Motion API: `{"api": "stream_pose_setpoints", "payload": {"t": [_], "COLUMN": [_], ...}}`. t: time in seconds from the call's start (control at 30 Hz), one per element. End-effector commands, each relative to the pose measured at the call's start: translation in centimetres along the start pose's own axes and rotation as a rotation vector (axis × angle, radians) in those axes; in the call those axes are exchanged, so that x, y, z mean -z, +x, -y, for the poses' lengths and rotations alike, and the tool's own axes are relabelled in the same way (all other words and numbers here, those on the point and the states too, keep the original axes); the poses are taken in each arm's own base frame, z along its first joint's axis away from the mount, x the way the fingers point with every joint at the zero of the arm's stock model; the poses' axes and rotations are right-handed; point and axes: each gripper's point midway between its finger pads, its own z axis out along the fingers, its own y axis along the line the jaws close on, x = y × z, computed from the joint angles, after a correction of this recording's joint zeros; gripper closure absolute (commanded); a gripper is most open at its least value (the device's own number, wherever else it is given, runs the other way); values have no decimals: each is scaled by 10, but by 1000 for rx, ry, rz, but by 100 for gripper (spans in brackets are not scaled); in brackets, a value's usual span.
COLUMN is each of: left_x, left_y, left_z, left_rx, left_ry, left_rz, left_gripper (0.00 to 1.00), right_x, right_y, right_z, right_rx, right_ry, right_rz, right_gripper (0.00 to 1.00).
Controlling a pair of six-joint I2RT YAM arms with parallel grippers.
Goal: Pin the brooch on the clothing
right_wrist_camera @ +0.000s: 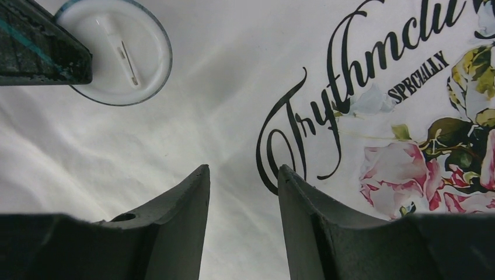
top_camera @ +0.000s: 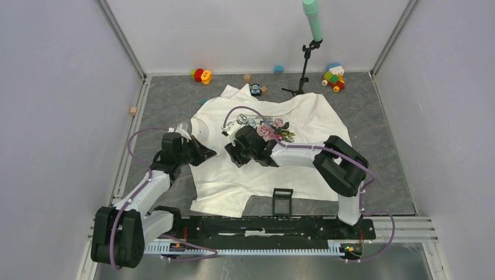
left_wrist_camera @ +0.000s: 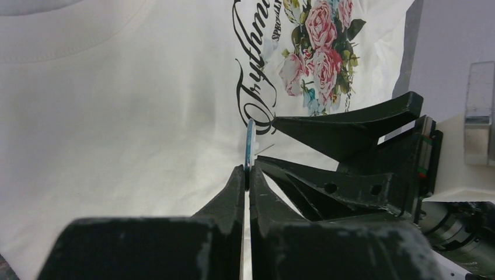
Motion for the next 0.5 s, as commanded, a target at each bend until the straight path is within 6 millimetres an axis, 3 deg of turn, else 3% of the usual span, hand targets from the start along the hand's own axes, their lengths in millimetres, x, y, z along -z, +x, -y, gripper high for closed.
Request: {"api": "stream_pose_setpoints", "payload": {"t": [0.0, 0.47], "left_x": [1, 3], "left_y": [-4, -4], "left_z": [6, 7], "left_rx": [1, -13], "left_ry": [19, 15], "left_rz": [6, -9], "left_gripper": [98, 98], "right_x": [-5, -22], "right_y": [-14, 8], "right_z": [-9, -19], "right_rx": [36, 55], "right_ry": [-17, -38], "right_rz": [25, -34], "right_gripper": [49, 55]}}
